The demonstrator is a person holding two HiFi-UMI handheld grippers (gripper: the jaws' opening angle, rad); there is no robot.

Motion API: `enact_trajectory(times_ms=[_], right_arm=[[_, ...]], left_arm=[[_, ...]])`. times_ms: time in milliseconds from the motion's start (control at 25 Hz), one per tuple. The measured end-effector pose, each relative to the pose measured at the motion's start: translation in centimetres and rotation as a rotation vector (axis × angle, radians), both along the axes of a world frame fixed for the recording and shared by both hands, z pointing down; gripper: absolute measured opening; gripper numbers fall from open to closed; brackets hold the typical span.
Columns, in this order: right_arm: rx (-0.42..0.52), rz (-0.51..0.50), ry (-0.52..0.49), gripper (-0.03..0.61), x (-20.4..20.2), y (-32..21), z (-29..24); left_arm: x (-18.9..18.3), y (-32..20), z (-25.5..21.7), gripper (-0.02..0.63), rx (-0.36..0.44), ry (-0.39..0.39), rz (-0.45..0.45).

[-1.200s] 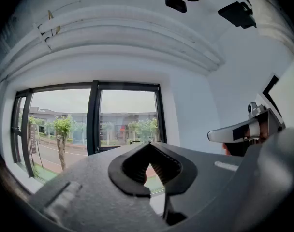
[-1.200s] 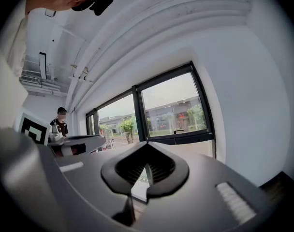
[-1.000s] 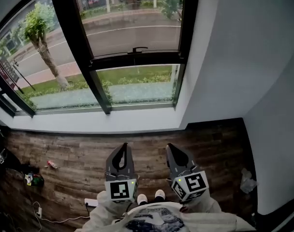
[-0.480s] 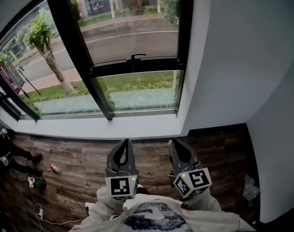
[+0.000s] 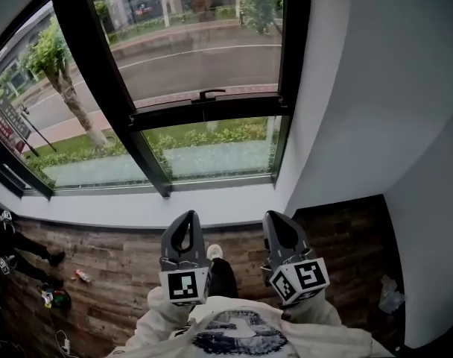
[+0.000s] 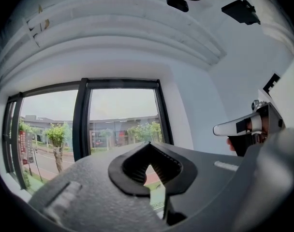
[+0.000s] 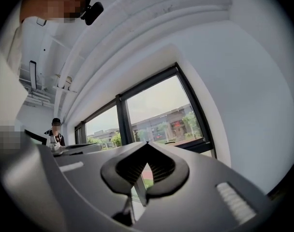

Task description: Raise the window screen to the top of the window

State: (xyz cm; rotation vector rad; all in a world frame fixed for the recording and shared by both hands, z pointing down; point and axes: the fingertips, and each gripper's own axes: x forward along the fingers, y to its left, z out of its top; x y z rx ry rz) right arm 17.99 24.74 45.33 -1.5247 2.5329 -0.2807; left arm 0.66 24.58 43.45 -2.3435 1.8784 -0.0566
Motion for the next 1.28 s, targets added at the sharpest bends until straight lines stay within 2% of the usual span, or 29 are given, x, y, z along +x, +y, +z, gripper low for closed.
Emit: enact_trajectory(times_ms=[160, 360, 560, 760, 1000, 1280], right_arm=[[-0.015, 0.032, 0.030, 0.006, -3.5, -9.7, 0.1], [-0.042, 0.035, 0.066, 0.006, -10.1, -23.8, -0.6], [-0.087, 0.036, 0.095, 0.006, -14.5, -33.6, 0.0], [-0.111, 0.044, 0.117, 0.006, -16.5, -38.5, 0.6], [-0.113, 0.050, 0.121, 0.006, -16.2, -41.9, 2.0], [-0.052, 0.025, 0.144, 0.006, -15.8, -45.6, 0.9]], left_arm=[[-4.0, -10.1, 0.7, 0.002, -0.006, 0.031, 0.015], [-10.5, -23.9, 0.4, 0.003, -0.044, 0.021, 0.028], [-15.3, -34.0, 0.5, 0.003, -0.065, 0.038, 0.021], [-17.8, -39.6, 1.9, 0.003, -0.083, 0.034, 0.014], [-17.1, -43.0, 2.6, 0.003, -0.072, 0.048, 0.033], [-16.6, -45.6, 1.5, 0.003, -0.013, -0.042, -0.004]])
